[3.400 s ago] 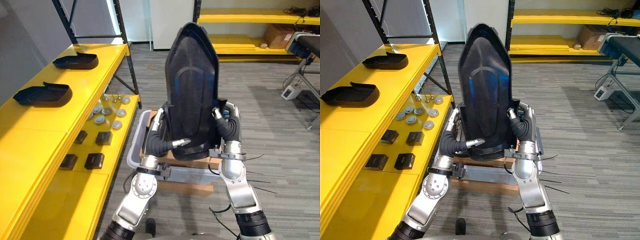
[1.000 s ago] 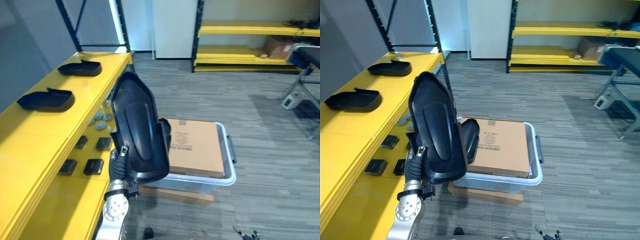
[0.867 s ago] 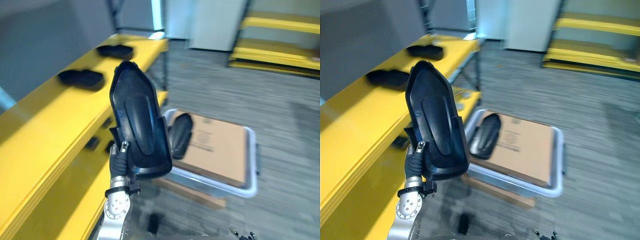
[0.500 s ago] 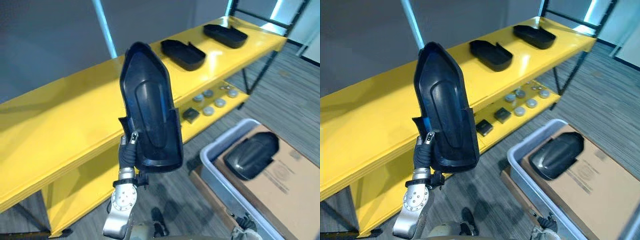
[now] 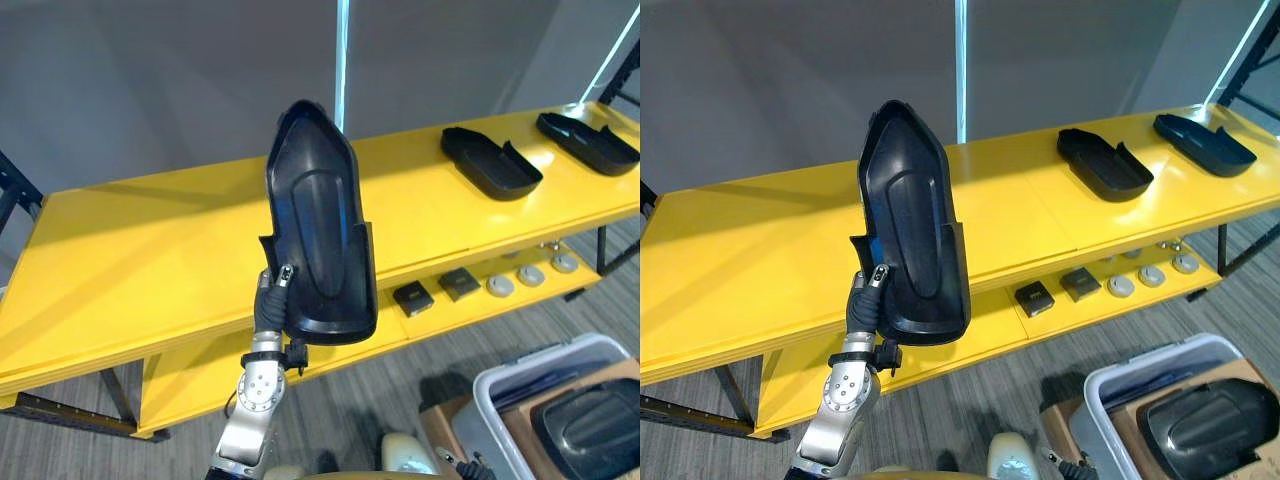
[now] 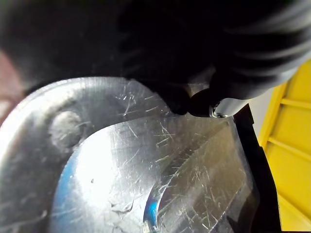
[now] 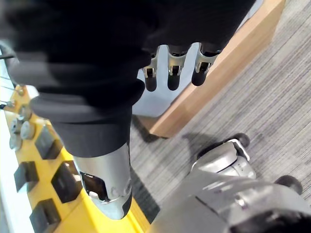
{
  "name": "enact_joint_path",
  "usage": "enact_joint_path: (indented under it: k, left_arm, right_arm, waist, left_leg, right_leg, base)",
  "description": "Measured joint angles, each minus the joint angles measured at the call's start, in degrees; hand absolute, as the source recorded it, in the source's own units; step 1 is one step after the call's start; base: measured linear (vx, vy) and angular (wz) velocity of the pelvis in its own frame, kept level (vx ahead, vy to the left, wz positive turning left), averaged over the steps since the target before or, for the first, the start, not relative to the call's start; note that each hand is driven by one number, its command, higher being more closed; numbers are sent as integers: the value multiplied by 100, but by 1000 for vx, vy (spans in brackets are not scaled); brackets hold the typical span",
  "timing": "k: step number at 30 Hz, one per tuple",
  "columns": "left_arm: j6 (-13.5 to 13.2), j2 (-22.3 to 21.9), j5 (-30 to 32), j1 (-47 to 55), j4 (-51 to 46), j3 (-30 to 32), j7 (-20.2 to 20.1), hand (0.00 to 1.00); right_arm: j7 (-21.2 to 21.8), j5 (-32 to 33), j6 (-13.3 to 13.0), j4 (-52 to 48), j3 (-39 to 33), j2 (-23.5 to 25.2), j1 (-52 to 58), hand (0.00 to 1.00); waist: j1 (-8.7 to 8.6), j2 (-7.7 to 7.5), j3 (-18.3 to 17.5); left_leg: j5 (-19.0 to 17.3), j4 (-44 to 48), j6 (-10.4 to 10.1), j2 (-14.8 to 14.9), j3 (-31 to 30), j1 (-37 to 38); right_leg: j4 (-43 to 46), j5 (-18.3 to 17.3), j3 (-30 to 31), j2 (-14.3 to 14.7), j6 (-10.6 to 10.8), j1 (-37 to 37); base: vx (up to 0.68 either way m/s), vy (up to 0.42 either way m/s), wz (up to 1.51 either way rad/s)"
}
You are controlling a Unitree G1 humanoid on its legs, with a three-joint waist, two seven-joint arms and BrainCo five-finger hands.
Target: Walk over and take plastic housings, then place them on the shelf
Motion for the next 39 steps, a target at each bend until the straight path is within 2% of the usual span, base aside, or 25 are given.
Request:
enact_joint_path:
  k: [2, 4, 8, 11, 15, 18, 22, 26, 27, 28, 29, 39]
  left_arm:
    - [136, -38, 22, -200, 309, -9, 95, 100]
    - [181, -106, 15, -373, 510, -8, 166, 100]
    - [238, -92, -55, -903, 1181, 50, 380, 100]
    - [377, -93, -163, -1311, 1769, 185, 596, 100]
    - [533, -87, -199, -1947, 2548, 345, 874, 100]
    - [566, -80, -460, -2317, 3109, 563, 1012, 100]
    - [675, 48, -803, -2916, 3837, 883, 1197, 100]
    - [747, 184, -874, -3382, 4211, 1067, 1266, 100]
    - [778, 195, -875, -3568, 4355, 1149, 1327, 100]
    - [797, 197, -871, -3664, 4418, 1183, 1342, 100]
    - [805, 249, -865, -3934, 4516, 1321, 1405, 0]
    - [822, 247, -853, -4535, 4675, 1772, 1467, 0]
  right_arm:
    - [0, -23, -3, -21, 0, 35, 34, 0]
    - [0, -79, -5, -20, 3, 33, 37, 0]
    - [-3, -167, -14, -19, 6, 6, -3, 0]
    - [-5, -172, -21, -13, 8, -9, -7, 0]
    - [-8, -181, -20, 58, 20, -62, -13, 0]
    - [-10, -187, -28, 114, 179, -132, -86, 0]
    - [-10, -267, -37, 111, 307, -171, -126, 0]
    - [-11, -349, -36, 110, 463, -199, -112, 0]
    - [-10, -352, -36, 110, 496, -198, -118, 0]
    - [-9, -351, -37, 110, 509, -199, -132, 0]
    - [-9, -351, -40, 110, 522, -202, -195, 0]
    - [-11, -348, -111, 110, 618, -254, -285, 0]
  waist:
    - [33, -38, -25]
    - [45, -34, -39]
    - [23, -16, -65]
    - [-90, -8, -74]
    - [-137, 45, -112]
    - [-275, 47, -112]
    - [-407, 0, -80]
    - [-467, -88, 11]
    - [-567, -99, 17]
    - [-588, -92, 26]
    - [-690, -74, 147]
    - [-719, -3, 339]
  left_leg:
    - [95, -167, -162, 50, -7, 213]
    - [111, -259, -188, 84, -10, 307]
    - [240, -594, -371, 134, -38, 459]
    - [357, -672, -447, 148, -62, 460]
    - [576, -955, -392, 168, -89, 461]
    - [753, -1177, -420, 188, -122, 463]
    - [933, -1491, -513, 221, -13, 430]
    - [963, -1588, -557, 281, 149, 332]
    - [964, -1602, -559, 290, 156, 241]
    - [970, -1603, -568, 292, 160, 232]
    - [1034, -1603, -587, 300, 178, 187]
    - [1126, -1564, -530, 317, 225, 147]
  right_leg:
    - [-228, 50, -69, 58, -76, 261]
    - [-315, 60, -76, 102, -92, 358]
    - [-596, 200, -109, 201, -171, 483]
    - [-825, 331, -127, 223, -192, 567]
    - [-1041, 521, -110, 306, -266, 536]
    - [-1153, 673, -118, 363, -322, 487]
    - [-1406, 854, -58, 442, -350, 401]
    - [-1460, 866, -54, 489, -340, 292]
    - [-1481, 865, -58, 495, -339, 210]
    - [-1497, 865, -58, 495, -339, 171]
    - [-1502, 911, -56, 497, -309, 132]
    - [-1473, 1093, -59, 522, -397, 49]
  base:
    - [159, -123, 5]
    - [117, -99, 3]
    - [23, -53, -1]
    - [-45, -52, 1]
    - [-92, -47, -1]
    - [-146, -63, 0]
    - [-151, -58, -11]
    - [-123, -54, -16]
    - [-68, -40, 8]
    - [-37, -61, 3]
    - [3, -32, -3]
    - [34, -3, -4]
